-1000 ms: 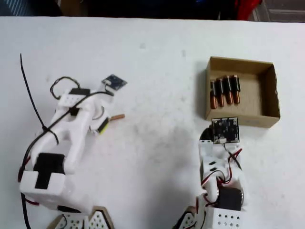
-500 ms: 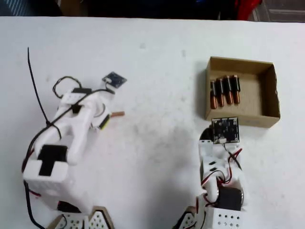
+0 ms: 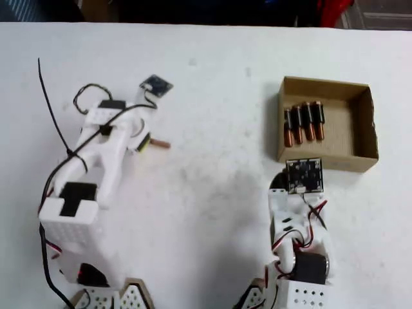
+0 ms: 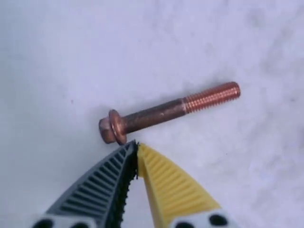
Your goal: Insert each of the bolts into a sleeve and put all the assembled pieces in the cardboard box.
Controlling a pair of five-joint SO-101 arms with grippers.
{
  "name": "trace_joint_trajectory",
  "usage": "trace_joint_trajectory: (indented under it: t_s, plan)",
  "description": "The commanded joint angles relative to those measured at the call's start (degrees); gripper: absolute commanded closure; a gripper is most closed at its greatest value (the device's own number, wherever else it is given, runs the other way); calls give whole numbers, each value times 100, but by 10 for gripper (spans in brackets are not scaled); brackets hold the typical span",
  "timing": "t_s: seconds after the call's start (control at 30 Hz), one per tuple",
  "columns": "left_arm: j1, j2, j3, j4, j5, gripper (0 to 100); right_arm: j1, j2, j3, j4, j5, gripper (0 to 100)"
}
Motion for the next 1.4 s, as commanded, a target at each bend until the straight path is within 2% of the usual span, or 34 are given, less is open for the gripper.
trace_joint_trajectory:
  t_s: [0.0, 0.23, 0.7, 0.97, 1.27, 1.37]
  plan:
    - [-40, -75, -290, -18, 53, 976, 31, -57, -26, -171, 62, 981]
    - [-40, -40, -343, -35, 888, 973, 31, -57, -26, -171, 62, 981]
    - [-22, 84, -281, -510, 932, 973, 31, -57, -26, -171, 62, 981]
    - [-22, 690, -932, -369, 941, 973, 31, -57, -18, -163, 62, 981]
    - [-4, 716, -1310, -334, 967, 973, 31, -57, -18, -171, 62, 981]
    - [4, 708, -1407, -123, 1565, 976, 31, -57, -18, -171, 62, 981]
